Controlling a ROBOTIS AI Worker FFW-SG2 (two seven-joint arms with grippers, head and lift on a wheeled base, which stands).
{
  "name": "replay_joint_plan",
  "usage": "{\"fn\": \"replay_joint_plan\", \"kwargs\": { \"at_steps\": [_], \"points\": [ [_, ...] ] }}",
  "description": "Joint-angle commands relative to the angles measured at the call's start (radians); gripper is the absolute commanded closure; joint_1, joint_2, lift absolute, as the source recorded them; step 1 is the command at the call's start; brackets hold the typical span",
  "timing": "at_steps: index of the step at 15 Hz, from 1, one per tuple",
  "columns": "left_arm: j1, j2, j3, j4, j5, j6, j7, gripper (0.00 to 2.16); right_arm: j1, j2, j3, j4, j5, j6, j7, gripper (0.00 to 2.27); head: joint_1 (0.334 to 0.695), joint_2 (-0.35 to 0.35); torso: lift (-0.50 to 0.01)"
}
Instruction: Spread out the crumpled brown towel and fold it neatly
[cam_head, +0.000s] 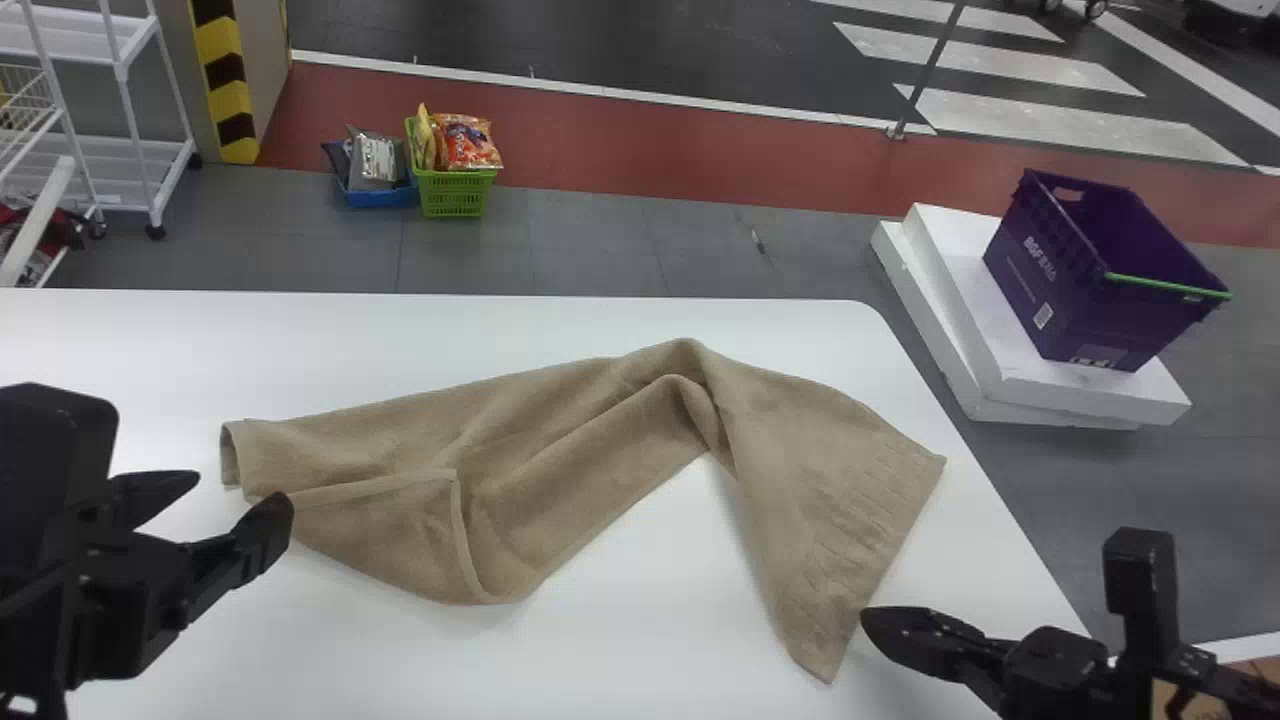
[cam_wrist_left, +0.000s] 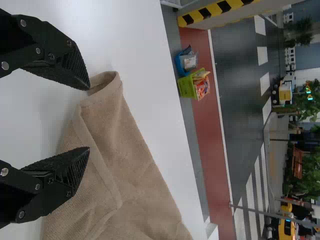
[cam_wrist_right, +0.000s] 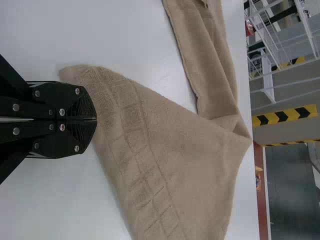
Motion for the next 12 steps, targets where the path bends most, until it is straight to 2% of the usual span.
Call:
{"fn": "replay_joint_plan", "kwargs": {
  "at_steps": [1, 4, 7, 10, 12],
  "points": [
    [-0.005, -0.001, -0.001, -0.001, -0.006, 0.0, 0.0, 0.49, 0.012, 0.015, -0.003, -0.03, -0.034, -0.012, -0.003, 0.03, 0.695, -0.279, -0.126],
    [-0.006, -0.001, -0.011, 0.004, -0.019, 0.0, 0.0, 0.49, 0.014, 0.038, 0.037, -0.03, -0.021, -0.043, -0.05, 0.02, 0.695, -0.267, -0.126],
    [-0.003, 0.001, -0.004, 0.001, -0.019, 0.0, -0.002, 0.49, 0.017, 0.038, 0.088, -0.017, 0.022, -0.073, -0.109, 0.07, 0.695, -0.247, -0.126],
    [0.002, 0.001, 0.0, 0.001, -0.019, -0.003, -0.003, 0.49, 0.019, 0.036, 0.118, -0.012, 0.022, -0.067, -0.103, 0.1, 0.695, -0.227, -0.126],
    [0.002, 0.001, 0.0, 0.005, -0.019, -0.003, -0.006, 0.49, 0.017, 0.036, 0.137, -0.004, 0.041, -0.064, -0.107, 0.22, 0.695, -0.214, -0.126]
  ]
}}
